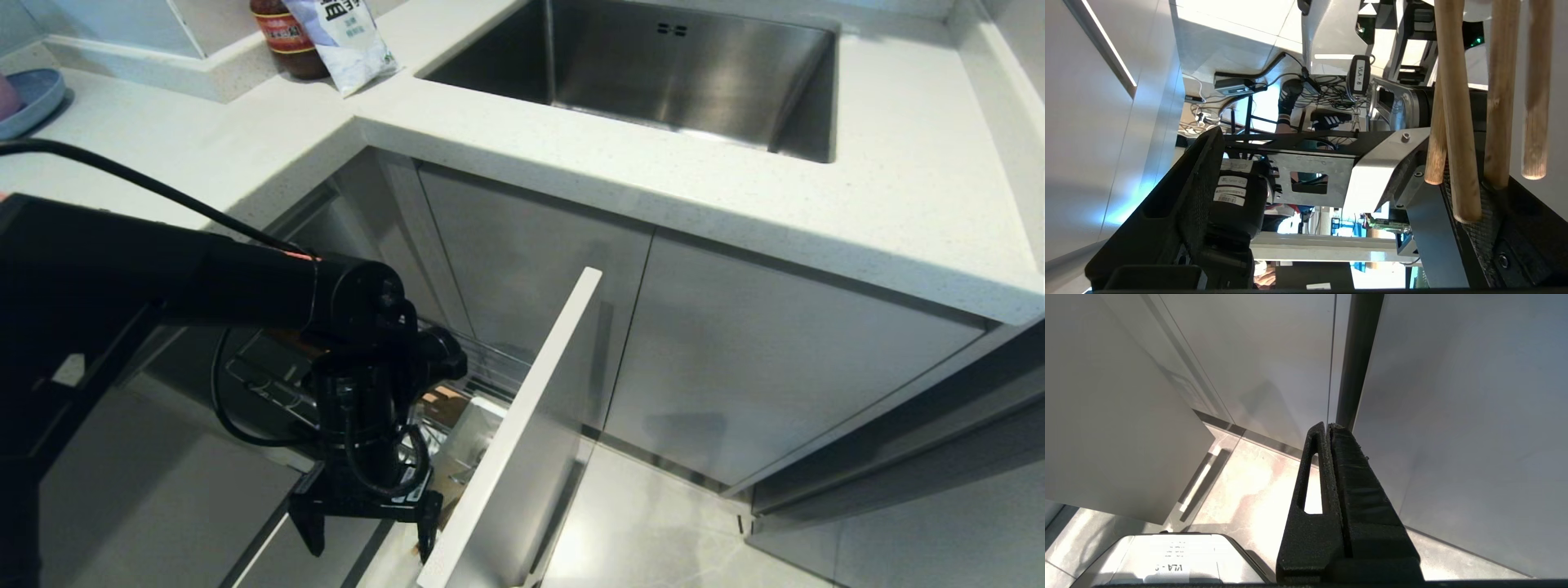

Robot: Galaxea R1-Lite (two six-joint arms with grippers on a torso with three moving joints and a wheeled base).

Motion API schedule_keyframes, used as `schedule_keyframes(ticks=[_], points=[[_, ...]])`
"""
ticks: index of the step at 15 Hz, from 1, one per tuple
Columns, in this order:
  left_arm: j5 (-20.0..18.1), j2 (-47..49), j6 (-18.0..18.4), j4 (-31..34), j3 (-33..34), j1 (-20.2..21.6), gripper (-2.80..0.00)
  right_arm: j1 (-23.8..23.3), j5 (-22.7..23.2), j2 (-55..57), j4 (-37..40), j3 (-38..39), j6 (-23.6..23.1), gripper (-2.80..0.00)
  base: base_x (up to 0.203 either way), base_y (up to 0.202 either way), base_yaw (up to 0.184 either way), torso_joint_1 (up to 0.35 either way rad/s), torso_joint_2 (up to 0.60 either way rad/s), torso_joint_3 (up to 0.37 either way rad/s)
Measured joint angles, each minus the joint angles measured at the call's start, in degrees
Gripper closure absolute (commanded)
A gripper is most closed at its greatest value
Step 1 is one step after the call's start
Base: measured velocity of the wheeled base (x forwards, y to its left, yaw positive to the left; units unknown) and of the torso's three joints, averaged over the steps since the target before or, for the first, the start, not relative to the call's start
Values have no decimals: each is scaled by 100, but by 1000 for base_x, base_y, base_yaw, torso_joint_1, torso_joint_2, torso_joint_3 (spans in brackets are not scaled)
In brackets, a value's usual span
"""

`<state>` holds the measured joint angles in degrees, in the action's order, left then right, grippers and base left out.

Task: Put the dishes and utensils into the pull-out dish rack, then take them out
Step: Take the chopsticks out of the cupboard

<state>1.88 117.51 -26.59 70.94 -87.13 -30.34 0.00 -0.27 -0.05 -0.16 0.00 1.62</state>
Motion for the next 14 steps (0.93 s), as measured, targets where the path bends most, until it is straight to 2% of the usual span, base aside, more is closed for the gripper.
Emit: schedule_keyframes(ticks=[14], points=[[-51,414,189,-47,-90,195,-280,0,0,0,0,0,-2,0,0,0,0,0,0,0]])
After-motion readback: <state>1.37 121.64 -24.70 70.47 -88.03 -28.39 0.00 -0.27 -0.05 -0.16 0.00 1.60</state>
